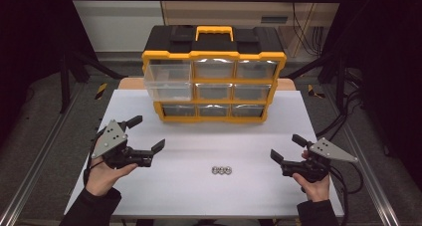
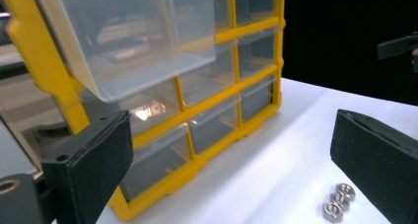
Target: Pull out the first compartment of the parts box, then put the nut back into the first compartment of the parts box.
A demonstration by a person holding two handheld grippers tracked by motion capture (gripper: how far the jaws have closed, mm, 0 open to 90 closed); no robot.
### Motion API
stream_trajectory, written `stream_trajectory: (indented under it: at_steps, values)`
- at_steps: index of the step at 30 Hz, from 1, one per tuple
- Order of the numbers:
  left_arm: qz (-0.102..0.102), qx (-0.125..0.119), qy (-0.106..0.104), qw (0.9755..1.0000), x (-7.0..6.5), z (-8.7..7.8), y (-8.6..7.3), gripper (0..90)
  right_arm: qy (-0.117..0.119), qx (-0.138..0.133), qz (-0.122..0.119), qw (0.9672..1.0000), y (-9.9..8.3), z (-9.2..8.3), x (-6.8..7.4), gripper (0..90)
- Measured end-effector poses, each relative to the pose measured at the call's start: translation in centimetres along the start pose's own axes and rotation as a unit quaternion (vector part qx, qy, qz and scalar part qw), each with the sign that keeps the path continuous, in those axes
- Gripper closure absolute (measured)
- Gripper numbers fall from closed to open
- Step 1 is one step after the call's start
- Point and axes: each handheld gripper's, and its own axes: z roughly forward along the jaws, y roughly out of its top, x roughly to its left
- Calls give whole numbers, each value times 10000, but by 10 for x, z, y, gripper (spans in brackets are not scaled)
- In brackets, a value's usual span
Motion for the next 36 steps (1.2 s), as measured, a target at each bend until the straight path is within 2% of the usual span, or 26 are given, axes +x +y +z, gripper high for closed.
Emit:
stream_trajectory:
  at_steps: [13, 21, 30, 36]
  values:
    - [-34, 365, -386, 9986, -16, 23, -20, 21, 0, 26, 3, 10000, -1, 1, 1, 38]
    - [-22, 610, -618, 9962, -28, 40, -30, 24, 1, 21, 5, 10000, 0, 0, 0, 37]
    - [-30, 800, -775, 9938, -39, 55, -41, 29, -19, 37, 4, 10000, -1, 0, 0, 37]
    - [-23, 962, -918, 9911, -48, 66, -48, 36, -18, 39, 5, 10000, -1, 1, 0, 37]
